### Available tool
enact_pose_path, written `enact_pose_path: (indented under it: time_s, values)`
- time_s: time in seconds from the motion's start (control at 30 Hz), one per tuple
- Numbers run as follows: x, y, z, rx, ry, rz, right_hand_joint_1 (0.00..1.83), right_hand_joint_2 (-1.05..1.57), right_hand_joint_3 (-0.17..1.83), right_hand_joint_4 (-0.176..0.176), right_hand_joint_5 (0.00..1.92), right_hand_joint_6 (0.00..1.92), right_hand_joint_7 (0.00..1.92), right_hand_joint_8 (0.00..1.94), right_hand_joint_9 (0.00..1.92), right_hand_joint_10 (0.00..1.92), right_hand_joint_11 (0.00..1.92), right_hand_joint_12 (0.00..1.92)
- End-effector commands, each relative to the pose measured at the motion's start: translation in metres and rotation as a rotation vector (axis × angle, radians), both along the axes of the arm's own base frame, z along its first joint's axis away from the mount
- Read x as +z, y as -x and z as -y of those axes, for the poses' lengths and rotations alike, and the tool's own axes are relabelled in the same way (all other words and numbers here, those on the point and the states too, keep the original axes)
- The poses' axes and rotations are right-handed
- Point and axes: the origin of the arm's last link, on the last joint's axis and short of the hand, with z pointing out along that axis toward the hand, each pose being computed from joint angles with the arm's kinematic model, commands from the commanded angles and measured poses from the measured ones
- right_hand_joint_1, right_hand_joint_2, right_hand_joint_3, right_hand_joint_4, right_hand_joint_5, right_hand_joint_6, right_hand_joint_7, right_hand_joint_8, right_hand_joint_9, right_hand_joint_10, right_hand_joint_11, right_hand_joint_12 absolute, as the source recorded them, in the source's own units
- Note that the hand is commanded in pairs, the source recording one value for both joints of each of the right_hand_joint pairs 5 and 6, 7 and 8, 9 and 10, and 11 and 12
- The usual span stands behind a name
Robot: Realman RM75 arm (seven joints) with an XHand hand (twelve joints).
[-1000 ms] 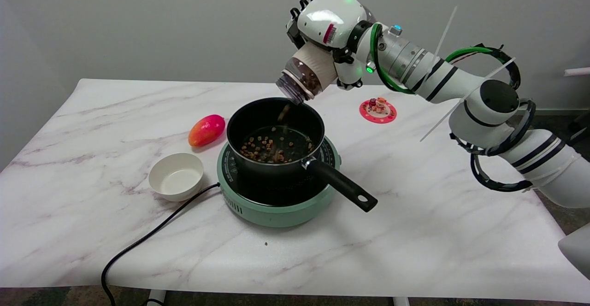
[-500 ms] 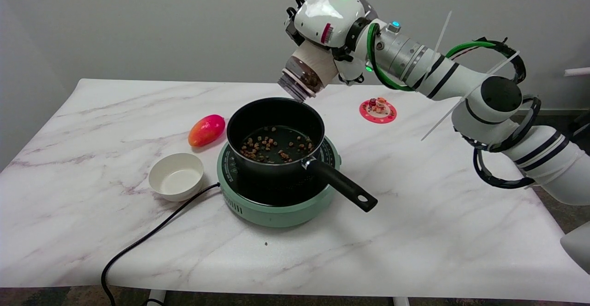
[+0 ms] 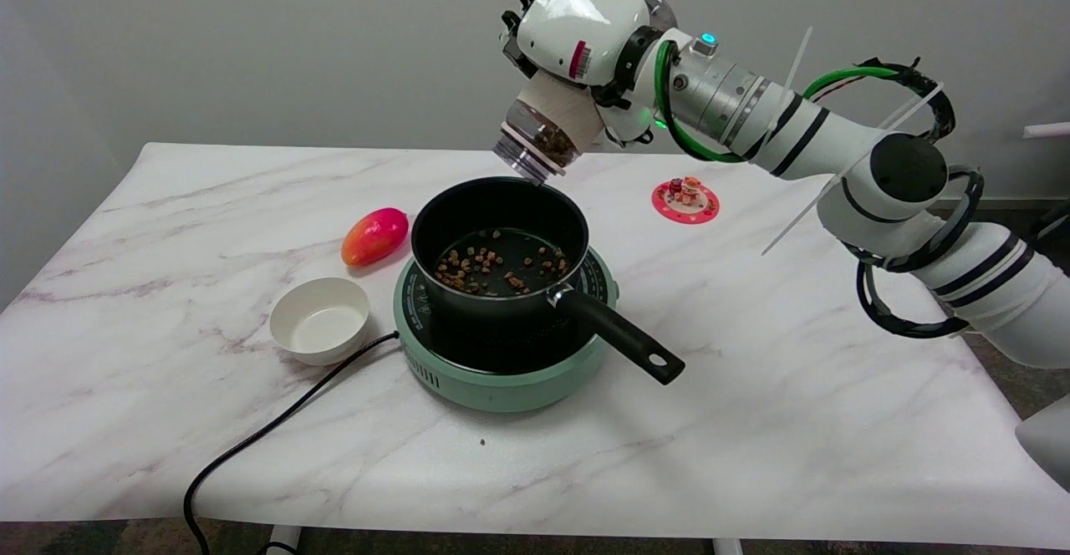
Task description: Pour the contents of the bottle into the soup pot.
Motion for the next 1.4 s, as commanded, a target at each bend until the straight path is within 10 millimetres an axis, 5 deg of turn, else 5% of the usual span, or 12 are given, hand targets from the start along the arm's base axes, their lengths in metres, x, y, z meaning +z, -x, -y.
enact_pose_path:
  time_s: [0.03,0.4,1.4]
  values:
    - [-0.023,-0.009,-0.013,0.068,-0.057,-0.080,1.68,0.48,1.23,0.000,1.92,1.92,1.92,1.92,1.47,1.47,1.16,1.16]
    - [-0.035,-0.007,-0.019,0.080,-0.089,-0.146,1.67,0.48,1.22,0.000,1.92,1.92,1.92,1.92,1.47,1.47,1.16,1.16]
    - [-0.021,0.000,-0.001,0.088,-0.017,-0.243,1.66,0.47,1.19,0.000,1.92,1.92,1.92,1.92,1.45,1.45,1.16,1.16]
